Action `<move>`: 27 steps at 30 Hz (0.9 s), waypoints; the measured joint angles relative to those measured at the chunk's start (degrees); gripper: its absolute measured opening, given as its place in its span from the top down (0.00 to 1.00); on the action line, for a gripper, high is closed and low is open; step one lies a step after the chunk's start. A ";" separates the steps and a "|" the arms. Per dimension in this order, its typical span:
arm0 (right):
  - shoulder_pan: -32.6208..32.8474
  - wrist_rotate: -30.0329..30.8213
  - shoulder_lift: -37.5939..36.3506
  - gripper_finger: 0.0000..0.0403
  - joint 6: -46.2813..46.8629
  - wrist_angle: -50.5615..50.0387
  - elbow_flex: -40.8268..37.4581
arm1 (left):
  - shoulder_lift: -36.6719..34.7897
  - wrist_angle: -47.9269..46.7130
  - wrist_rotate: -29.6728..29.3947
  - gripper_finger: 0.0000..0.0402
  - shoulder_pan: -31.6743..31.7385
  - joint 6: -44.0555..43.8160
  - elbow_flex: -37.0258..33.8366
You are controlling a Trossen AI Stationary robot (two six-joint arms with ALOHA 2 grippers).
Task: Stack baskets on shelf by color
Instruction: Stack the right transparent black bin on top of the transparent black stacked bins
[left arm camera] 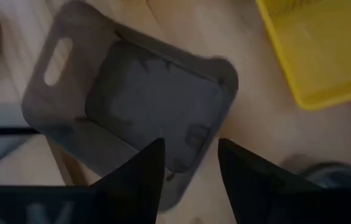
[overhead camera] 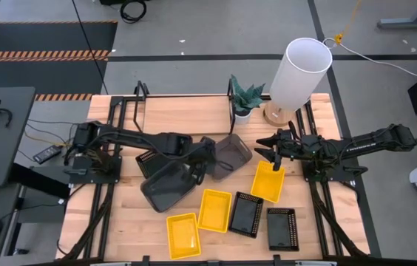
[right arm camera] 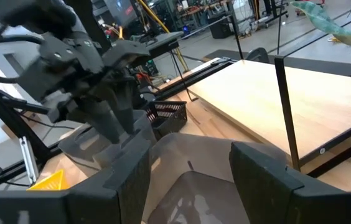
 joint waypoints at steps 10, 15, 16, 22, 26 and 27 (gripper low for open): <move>-0.02 -0.78 1.44 0.45 0.00 1.71 0.00 | 5.56 2.96 0.25 0.56 0.35 2.63 0.01; -0.02 -0.81 1.74 0.45 0.00 1.79 0.00 | 7.49 3.11 1.70 0.56 0.20 6.78 0.11; -0.02 -0.80 1.92 0.45 0.00 2.09 0.00 | 7.97 2.72 1.91 0.56 0.15 6.91 0.04; -0.02 -0.83 2.23 0.45 0.00 2.32 0.00 | 8.50 2.71 2.43 0.56 0.51 6.79 0.05; -0.02 -0.82 2.47 0.45 0.00 2.60 0.00 | 8.68 2.61 2.32 0.57 1.00 4.58 0.02; -0.02 -0.81 2.51 0.45 0.00 2.60 0.00 | 8.80 2.41 1.78 0.57 0.98 3.85 0.02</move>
